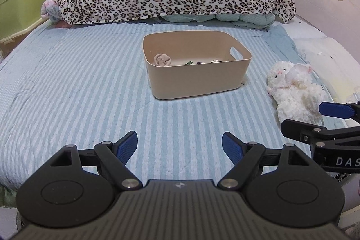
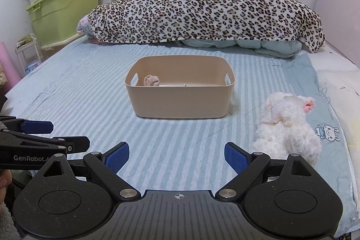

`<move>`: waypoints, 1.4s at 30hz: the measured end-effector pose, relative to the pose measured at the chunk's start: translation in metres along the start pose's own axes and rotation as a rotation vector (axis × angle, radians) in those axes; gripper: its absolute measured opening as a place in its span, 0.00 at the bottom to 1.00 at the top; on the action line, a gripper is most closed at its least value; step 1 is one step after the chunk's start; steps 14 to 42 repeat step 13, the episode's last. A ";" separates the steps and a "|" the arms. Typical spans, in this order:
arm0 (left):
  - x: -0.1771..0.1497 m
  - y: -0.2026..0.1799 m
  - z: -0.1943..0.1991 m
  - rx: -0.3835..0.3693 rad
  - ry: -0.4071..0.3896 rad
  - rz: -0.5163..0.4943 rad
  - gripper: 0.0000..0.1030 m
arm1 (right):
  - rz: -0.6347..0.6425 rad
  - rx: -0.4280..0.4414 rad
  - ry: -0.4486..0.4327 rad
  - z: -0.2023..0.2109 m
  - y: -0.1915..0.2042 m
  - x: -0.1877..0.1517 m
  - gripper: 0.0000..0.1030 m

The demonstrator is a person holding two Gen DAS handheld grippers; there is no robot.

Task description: Organize objects

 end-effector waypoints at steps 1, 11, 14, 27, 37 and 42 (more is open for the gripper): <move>0.000 -0.001 0.000 -0.002 -0.001 -0.002 0.81 | -0.003 -0.001 0.000 0.000 -0.001 0.000 0.90; 0.001 -0.001 -0.001 0.010 -0.002 -0.011 0.81 | -0.016 -0.010 0.003 -0.003 -0.005 0.000 0.90; 0.000 -0.001 -0.002 0.014 0.001 -0.014 0.81 | -0.017 -0.010 0.004 -0.004 -0.005 0.000 0.90; 0.000 -0.001 -0.002 0.014 0.001 -0.014 0.81 | -0.017 -0.010 0.004 -0.004 -0.005 0.000 0.90; 0.000 -0.001 -0.002 0.014 0.001 -0.014 0.81 | -0.017 -0.010 0.004 -0.004 -0.005 0.000 0.90; 0.000 -0.001 -0.002 0.014 0.001 -0.014 0.81 | -0.017 -0.010 0.004 -0.004 -0.005 0.000 0.90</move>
Point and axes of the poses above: each gripper's, at about its wrist camera, not at the fingertips, and z roughly against the way its jaws point, y to its left, x to its top, the point moved 9 cm from there along -z, roughly the way its jaws point, and after that the axes turned 7 degrees about -z, right-handed, at the moved point
